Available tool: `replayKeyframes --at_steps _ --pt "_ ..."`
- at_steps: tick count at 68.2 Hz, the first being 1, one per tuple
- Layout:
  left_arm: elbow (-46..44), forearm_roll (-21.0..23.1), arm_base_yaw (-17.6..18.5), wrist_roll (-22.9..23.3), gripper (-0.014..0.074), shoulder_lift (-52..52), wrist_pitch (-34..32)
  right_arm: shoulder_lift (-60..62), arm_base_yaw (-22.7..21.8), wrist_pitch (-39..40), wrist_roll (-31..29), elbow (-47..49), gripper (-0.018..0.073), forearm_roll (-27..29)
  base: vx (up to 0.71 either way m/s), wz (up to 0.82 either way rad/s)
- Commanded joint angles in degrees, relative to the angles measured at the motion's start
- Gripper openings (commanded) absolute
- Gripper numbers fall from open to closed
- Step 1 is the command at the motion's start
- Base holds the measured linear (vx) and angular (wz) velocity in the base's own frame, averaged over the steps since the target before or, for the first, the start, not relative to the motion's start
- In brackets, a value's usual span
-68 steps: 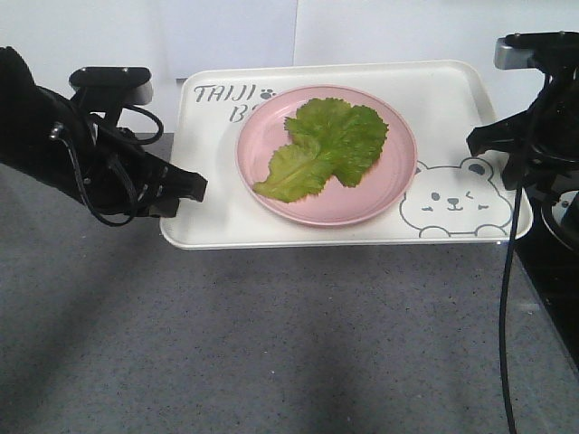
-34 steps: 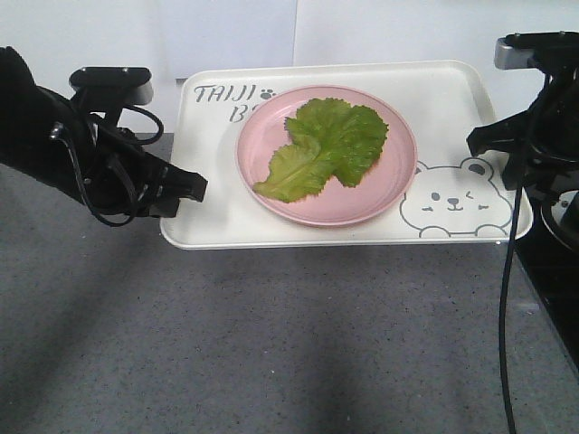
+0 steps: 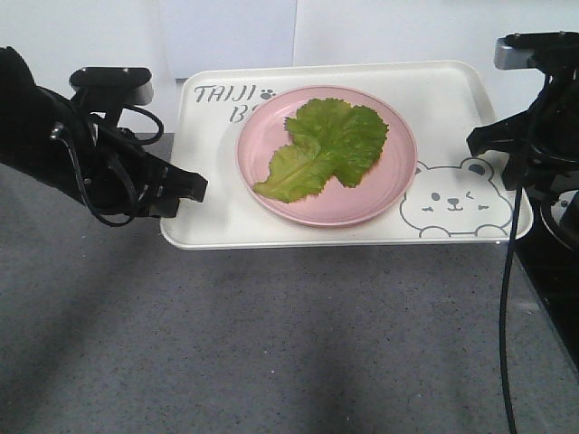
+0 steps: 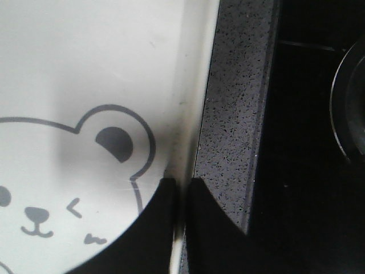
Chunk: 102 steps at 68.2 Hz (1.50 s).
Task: Transfer vegetables to tray and serve
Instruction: 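Hold the tray with both grippers while the base approaches the counter, then lower the tray with both grippers onto the grey counter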
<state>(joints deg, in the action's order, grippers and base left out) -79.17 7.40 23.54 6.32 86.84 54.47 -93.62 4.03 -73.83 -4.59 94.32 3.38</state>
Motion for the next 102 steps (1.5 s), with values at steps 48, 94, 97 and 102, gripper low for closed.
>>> replayKeyframes --at_steps 48,94,97,102 --pt "-1.7 2.6 0.8 -2.5 -0.0006 -2.6 -3.3 2.9 0.4 0.4 -1.7 1.7 -0.0006 1.7 0.0 0.0" --pt "-1.7 -2.8 0.8 -1.6 -0.0006 -1.9 -2.2 1.3 0.5 2.8 -7.8 1.7 -0.0006 14.7 0.0 0.0" --pt "-1.7 -4.3 0.8 -1.1 -0.0006 -1.6 -1.8 0.4 0.5 3.0 -8.4 1.7 -0.0006 16.5 0.0 0.0" --pt "-1.7 -7.4 0.8 -0.6 -0.0006 -0.8 -1.1 -1.1 0.5 3.3 -9.1 1.7 -0.0006 18.2 0.0 0.0"
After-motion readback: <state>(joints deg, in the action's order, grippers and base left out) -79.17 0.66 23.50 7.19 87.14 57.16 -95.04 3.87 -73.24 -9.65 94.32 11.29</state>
